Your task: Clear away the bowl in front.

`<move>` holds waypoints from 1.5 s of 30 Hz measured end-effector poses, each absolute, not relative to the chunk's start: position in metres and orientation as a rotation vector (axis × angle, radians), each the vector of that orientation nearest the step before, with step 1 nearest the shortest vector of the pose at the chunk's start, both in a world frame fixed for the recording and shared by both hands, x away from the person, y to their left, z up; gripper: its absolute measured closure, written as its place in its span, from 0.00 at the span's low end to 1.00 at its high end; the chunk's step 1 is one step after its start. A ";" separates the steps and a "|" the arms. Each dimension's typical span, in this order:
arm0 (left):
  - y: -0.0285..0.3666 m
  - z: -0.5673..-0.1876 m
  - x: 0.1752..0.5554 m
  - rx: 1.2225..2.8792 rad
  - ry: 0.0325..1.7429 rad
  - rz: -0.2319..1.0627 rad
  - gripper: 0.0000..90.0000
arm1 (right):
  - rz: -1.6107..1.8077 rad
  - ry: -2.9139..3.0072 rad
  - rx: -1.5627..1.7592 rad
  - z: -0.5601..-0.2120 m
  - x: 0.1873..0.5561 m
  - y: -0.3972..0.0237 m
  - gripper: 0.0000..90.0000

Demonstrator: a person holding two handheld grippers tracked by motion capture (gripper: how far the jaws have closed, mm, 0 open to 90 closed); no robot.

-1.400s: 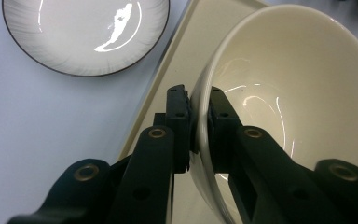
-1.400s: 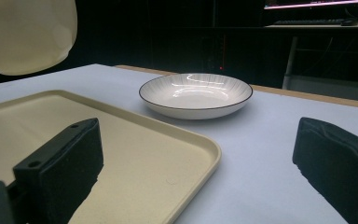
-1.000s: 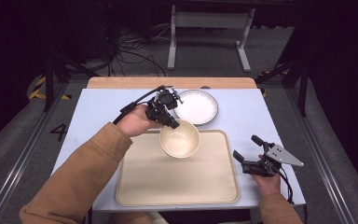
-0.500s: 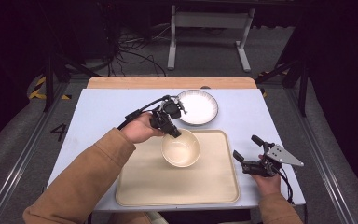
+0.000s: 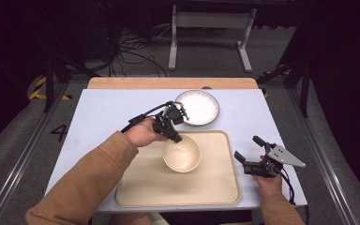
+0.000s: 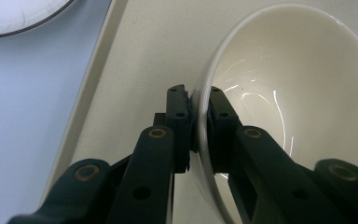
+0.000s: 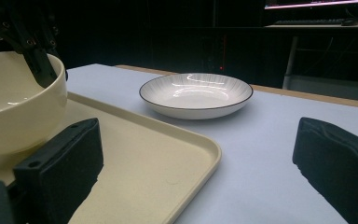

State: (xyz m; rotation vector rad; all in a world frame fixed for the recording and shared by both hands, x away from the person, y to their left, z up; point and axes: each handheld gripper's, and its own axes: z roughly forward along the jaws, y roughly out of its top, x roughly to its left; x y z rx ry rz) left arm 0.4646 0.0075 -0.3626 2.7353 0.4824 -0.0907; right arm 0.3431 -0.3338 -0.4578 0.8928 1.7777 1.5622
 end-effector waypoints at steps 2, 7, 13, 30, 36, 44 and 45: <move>0.005 -0.365 0.464 2.742 0.479 -0.099 0.92 | 1.562 1.778 0.893 -0.458 0.343 -0.334 0.03; 0.003 -0.370 0.464 2.749 0.468 -0.122 0.92 | 1.563 1.777 0.894 -0.458 0.343 -0.334 0.03; 0.002 -0.375 0.465 2.755 0.469 -0.116 0.92 | 1.563 1.777 0.895 -0.458 0.343 -0.334 0.03; 0.003 -0.382 0.466 2.745 0.476 -0.148 0.92 | 1.563 1.778 0.895 -0.458 0.343 -0.334 0.03; 0.004 -0.383 0.468 2.746 0.493 -0.164 0.92 | 1.563 1.777 0.895 -0.458 0.343 -0.334 0.03; 0.006 -0.384 0.470 2.754 0.499 -0.182 0.92 | 1.562 1.778 0.894 -0.458 0.343 -0.334 0.03; 0.007 -0.385 0.470 2.752 0.510 -0.188 0.92 | 1.562 1.778 0.894 -0.458 0.343 -0.334 0.03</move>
